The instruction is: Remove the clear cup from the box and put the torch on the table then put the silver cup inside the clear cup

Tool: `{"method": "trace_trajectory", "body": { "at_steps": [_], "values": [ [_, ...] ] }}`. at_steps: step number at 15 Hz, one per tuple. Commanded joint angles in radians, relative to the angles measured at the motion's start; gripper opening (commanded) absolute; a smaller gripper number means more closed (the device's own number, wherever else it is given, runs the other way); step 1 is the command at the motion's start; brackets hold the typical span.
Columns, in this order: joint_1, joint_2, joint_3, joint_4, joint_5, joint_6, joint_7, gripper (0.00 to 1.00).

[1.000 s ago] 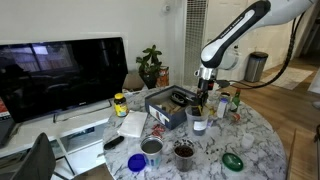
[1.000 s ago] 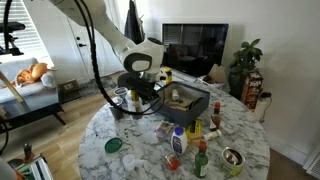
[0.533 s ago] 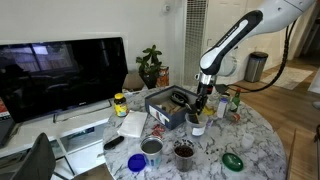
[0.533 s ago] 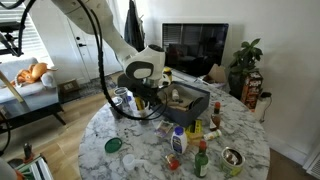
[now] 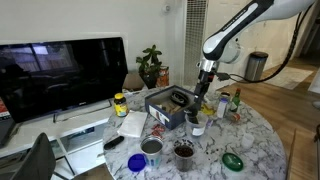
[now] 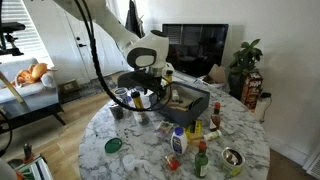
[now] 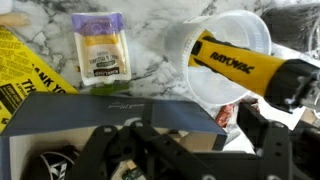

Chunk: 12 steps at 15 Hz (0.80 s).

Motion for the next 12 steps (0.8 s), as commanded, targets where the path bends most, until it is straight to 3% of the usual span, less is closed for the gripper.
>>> {"method": "trace_trajectory", "body": {
  "at_steps": [1, 8, 12],
  "values": [
    [0.014, -0.089, -0.010, -0.009, 0.020, -0.089, 0.020, 1.00],
    [0.107, -0.097, -0.012, 0.001, -0.074, -0.184, 0.101, 1.00],
    [0.130, -0.057, -0.002, 0.027, -0.070, -0.267, 0.043, 1.00]
  ]
}}
